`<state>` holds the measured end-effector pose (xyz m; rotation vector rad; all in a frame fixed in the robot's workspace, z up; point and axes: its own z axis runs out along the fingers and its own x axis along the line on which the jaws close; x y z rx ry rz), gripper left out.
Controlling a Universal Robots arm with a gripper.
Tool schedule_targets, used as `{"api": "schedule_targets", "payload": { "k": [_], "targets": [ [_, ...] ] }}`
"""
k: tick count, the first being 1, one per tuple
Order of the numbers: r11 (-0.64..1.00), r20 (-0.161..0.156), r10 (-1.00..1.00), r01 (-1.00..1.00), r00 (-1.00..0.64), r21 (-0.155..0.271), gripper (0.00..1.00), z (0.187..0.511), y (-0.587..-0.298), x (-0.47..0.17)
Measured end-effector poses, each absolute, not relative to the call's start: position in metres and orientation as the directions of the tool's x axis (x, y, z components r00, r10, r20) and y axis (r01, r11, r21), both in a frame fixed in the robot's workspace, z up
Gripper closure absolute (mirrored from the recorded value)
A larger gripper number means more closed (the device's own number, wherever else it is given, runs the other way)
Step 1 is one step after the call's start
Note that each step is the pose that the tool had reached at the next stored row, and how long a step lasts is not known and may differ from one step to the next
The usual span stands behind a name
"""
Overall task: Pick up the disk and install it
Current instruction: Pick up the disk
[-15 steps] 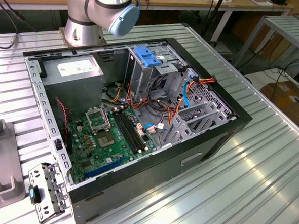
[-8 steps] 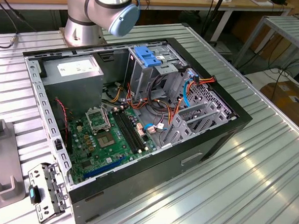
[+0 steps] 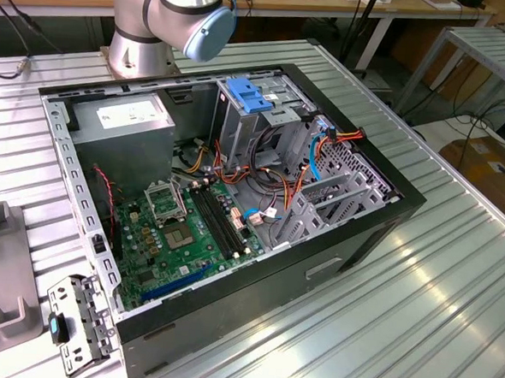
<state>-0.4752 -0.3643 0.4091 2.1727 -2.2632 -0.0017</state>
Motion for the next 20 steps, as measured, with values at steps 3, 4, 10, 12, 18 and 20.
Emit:
{"api": "schedule_targets", "payload": {
  "k": [3, 4, 10, 12, 18, 20],
  "targets": [
    [0.041, 0.002, -0.999, -0.999, -0.041, 0.004, 0.63, 0.411, -0.364, -0.475],
    [0.041, 0.002, -0.999, -0.999, -0.041, 0.004, 0.63, 0.412, -0.364, -0.475],
    [0.041, 0.002, -0.999, -0.999, -0.041, 0.004, 0.63, 0.417, -0.364, -0.475],
    [0.041, 0.002, -0.999, -0.999, -0.041, 0.004, 0.63, 0.418, -0.364, -0.475],
    [0.041, 0.002, -0.999, -0.999, -0.041, 0.004, 0.63, 0.420, -0.364, -0.475],
    [0.041, 0.002, -0.999, -0.999, -0.041, 0.004, 0.63, 0.421, -0.364, -0.475]
  ]
}}
